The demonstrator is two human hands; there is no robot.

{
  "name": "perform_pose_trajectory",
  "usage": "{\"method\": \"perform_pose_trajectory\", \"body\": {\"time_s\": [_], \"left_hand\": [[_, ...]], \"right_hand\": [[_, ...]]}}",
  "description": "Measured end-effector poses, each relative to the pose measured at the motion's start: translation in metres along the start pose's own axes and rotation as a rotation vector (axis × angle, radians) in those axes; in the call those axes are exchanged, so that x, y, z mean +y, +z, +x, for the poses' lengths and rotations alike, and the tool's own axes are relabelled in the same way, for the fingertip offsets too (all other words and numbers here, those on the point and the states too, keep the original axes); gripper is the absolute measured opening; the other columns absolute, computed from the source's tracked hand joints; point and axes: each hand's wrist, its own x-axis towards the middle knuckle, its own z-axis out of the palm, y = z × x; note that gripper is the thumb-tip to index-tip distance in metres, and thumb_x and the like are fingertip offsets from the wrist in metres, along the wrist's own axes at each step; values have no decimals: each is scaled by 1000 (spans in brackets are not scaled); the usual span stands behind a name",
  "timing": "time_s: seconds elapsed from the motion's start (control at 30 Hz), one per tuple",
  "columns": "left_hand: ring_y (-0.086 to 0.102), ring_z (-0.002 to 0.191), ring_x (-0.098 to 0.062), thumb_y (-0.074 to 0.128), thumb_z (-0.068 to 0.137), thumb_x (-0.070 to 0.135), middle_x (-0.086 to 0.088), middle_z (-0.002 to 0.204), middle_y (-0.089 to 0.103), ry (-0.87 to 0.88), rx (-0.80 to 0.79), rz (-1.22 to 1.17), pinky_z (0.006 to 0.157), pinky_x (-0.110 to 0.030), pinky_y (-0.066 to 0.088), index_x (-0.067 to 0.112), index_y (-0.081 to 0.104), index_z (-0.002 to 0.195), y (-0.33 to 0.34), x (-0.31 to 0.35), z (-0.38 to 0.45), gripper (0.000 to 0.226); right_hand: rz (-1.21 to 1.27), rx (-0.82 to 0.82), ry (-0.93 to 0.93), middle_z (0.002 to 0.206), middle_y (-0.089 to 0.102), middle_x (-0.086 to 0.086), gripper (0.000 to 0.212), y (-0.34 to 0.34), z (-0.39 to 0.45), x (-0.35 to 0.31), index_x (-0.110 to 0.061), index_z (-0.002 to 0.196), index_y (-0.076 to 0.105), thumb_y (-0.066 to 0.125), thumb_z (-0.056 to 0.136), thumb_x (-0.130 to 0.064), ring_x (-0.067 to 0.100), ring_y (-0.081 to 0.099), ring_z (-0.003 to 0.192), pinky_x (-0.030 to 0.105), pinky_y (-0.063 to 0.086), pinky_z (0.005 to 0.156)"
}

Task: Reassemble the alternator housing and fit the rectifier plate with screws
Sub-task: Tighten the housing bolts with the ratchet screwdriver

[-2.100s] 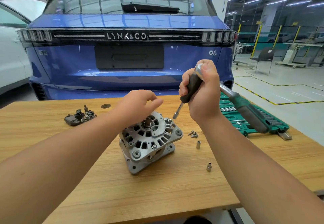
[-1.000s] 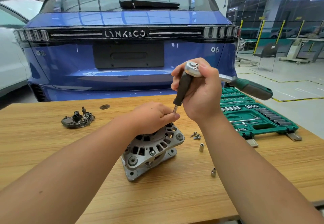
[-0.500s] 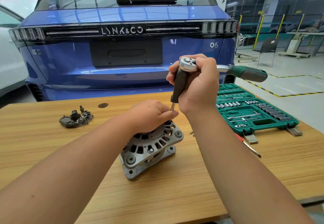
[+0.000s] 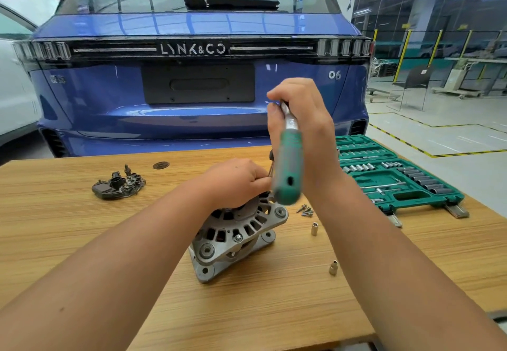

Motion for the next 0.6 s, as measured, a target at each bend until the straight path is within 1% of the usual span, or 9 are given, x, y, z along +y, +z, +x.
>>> {"method": "perform_pose_trajectory", "body": {"time_s": [0.07,0.13,0.27,0.37,0.47,0.5,0.53,0.57,0.6], "left_hand": [[60,74,-25,49,104,49,-3,77,64,28,5,-5,67,-38,49,24,57,74,0,-1,0,39],[58,69,-21,43,103,57,0,72,61,45,-7,16,69,-42,51,25,61,78,-3,0,-3,44],[52,66,-19,42,104,55,0,70,57,58,-32,34,66,-40,44,16,66,88,-6,4,-5,49],[53,66,-19,42,104,55,-2,72,59,59,-44,40,65,-36,41,16,68,92,-5,4,-6,48],[57,70,-20,42,104,57,-4,78,65,45,-54,36,66,-36,44,22,69,94,-6,5,-7,45],[55,68,-19,42,104,57,-3,76,63,40,-55,35,66,-36,43,22,68,93,-6,5,-7,44],[53,66,-17,42,104,56,0,73,60,37,-53,34,64,-36,42,22,67,92,-6,5,-7,44],[51,64,-16,42,104,56,3,71,57,37,-47,34,63,-35,41,21,66,89,-6,6,-8,45],[50,63,-15,43,104,56,4,69,55,37,-42,36,63,-35,40,21,65,87,-6,6,-8,45]], "right_hand": [[-165,-237,116,109,56,9,26,-11,9,-8,-6,112,62,47,92,-13,26,52,88,41,42,65],[-390,-455,185,108,49,-1,35,-23,22,-15,-20,115,54,34,88,-33,22,43,81,35,28,60],[-673,-735,158,83,40,-5,32,-38,49,-34,-24,88,45,21,86,-46,14,35,64,31,16,54],[-762,-846,212,77,52,-2,37,-34,69,-27,-21,74,46,31,96,-46,17,44,65,31,21,54],[-561,-919,451,87,71,9,32,-29,85,-17,-11,79,57,47,96,-37,24,54,69,34,35,60],[-412,-922,555,87,75,11,28,-28,87,-14,-7,86,62,53,96,-31,26,60,71,36,41,63],[-215,-897,679,83,76,12,24,-29,86,-12,-2,94,65,58,96,-26,27,69,74,43,54,71],[19,-834,831,78,77,13,22,-30,85,-10,0,100,66,60,96,-21,27,74,74,37,54,64],[279,-740,988,76,76,13,21,-30,82,-9,1,102,65,60,95,-18,27,75,72,29,54,67]]}}
